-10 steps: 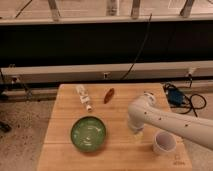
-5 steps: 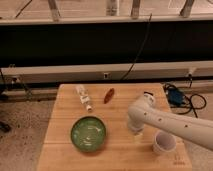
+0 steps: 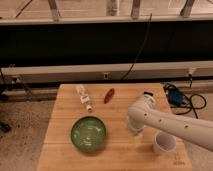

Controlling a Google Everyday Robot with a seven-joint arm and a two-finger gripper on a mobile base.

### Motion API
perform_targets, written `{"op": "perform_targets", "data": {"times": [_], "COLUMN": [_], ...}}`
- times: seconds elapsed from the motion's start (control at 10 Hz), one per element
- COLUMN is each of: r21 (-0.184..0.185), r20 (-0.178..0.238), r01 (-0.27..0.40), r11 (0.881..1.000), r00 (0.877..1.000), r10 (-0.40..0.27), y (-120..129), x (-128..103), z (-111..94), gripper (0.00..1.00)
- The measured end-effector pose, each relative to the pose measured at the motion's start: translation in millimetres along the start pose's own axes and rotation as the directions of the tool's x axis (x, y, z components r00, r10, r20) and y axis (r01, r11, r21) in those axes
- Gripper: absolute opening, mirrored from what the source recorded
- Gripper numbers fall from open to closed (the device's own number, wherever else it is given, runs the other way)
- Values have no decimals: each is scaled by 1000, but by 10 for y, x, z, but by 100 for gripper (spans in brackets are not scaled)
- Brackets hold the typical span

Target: Push the ceramic bowl across the table

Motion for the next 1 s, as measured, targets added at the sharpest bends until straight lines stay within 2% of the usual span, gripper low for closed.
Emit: {"op": "perform_targets", "data": {"times": [0.7,0.8,0.9,1.0], "r21": [-4,-5,-6,-6], "r20": [14,16,19,21], "r01": [36,41,48,52], "r11": [999,999,999,999], "r00": [999,999,999,998], "r10": [-36,-41,-48,-52], "y": [14,15,16,18], "x": [-91,-105,-125,-137], "z": [39,43,50,53], "gripper": [78,75,66,61]}}
